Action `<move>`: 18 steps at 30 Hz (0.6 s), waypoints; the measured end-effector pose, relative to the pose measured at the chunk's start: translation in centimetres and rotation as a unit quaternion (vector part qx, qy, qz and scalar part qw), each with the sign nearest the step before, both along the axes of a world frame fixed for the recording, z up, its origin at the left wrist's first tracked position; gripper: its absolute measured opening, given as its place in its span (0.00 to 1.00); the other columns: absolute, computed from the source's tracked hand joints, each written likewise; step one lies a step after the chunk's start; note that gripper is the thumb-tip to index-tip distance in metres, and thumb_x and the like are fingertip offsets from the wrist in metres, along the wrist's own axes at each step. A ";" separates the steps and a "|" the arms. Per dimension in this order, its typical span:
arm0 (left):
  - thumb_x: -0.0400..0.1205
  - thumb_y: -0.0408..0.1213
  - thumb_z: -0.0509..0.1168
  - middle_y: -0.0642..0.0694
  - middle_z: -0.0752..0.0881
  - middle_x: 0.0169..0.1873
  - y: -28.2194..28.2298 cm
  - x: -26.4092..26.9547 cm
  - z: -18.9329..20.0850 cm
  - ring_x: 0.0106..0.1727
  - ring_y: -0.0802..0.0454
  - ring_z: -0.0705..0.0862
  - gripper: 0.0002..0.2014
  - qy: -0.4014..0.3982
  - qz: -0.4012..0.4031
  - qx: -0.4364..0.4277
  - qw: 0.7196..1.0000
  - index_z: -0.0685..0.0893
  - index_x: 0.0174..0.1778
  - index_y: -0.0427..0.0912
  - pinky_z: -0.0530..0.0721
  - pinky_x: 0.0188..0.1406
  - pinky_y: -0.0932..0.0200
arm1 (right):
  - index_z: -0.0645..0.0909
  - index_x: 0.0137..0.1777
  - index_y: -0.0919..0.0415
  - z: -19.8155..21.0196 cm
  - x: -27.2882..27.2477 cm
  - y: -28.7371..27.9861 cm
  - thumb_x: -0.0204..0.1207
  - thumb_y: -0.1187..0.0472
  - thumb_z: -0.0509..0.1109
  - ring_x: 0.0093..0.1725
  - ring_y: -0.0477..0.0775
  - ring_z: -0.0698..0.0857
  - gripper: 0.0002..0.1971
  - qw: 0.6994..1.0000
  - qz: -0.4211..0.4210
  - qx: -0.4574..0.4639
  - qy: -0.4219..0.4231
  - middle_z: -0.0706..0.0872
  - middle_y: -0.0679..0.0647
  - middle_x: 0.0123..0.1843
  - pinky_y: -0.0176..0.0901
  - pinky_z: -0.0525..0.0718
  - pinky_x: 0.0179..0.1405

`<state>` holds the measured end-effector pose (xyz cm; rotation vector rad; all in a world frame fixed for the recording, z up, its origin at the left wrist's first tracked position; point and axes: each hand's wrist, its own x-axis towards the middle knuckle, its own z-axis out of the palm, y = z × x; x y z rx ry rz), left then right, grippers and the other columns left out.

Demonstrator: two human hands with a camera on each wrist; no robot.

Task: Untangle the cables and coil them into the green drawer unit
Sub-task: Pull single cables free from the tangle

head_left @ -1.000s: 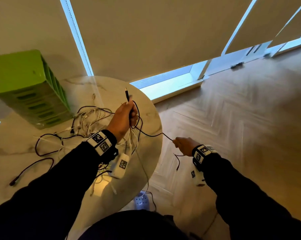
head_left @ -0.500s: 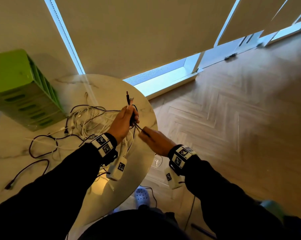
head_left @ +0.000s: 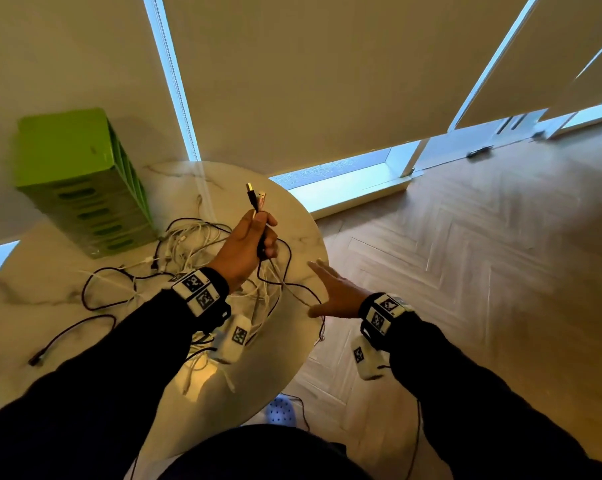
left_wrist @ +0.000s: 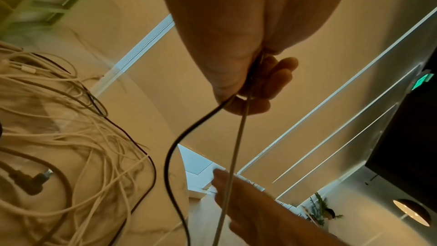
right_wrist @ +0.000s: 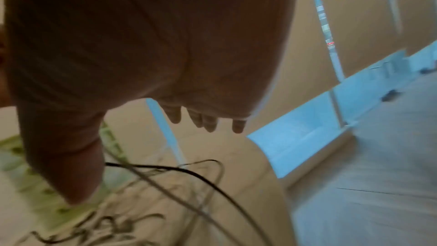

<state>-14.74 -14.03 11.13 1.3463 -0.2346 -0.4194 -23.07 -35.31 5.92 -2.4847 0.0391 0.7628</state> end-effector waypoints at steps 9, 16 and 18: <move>0.93 0.48 0.51 0.53 0.61 0.28 3.9 1.0 3.1 0.28 0.55 0.57 0.10 0.078 0.056 -0.162 0.982 0.75 0.51 0.53 0.62 0.28 0.61 | 0.77 0.66 0.62 4.5 2.6 9.6 0.88 0.46 0.59 0.30 0.49 0.69 0.20 0.902 -0.053 0.425 0.050 0.70 0.52 0.31 0.45 0.70 0.33; 0.91 0.51 0.55 0.53 0.64 0.29 8.5 2.1 2.9 0.29 0.56 0.61 0.12 0.133 0.127 -0.220 0.958 0.68 0.44 0.52 0.66 0.28 0.62 | 0.74 0.35 0.52 5.7 5.8 7.7 0.91 0.44 0.49 0.30 0.42 0.72 0.25 0.978 0.061 0.145 -0.140 0.75 0.43 0.31 0.42 0.72 0.40; 0.92 0.51 0.54 0.52 0.64 0.29 8.9 2.4 2.8 0.29 0.56 0.61 0.15 0.127 0.144 -0.228 0.955 0.70 0.40 0.50 0.66 0.28 0.62 | 0.75 0.34 0.48 4.9 6.6 7.8 0.89 0.41 0.49 0.32 0.41 0.74 0.25 0.981 0.052 0.087 -0.167 0.78 0.43 0.32 0.43 0.72 0.41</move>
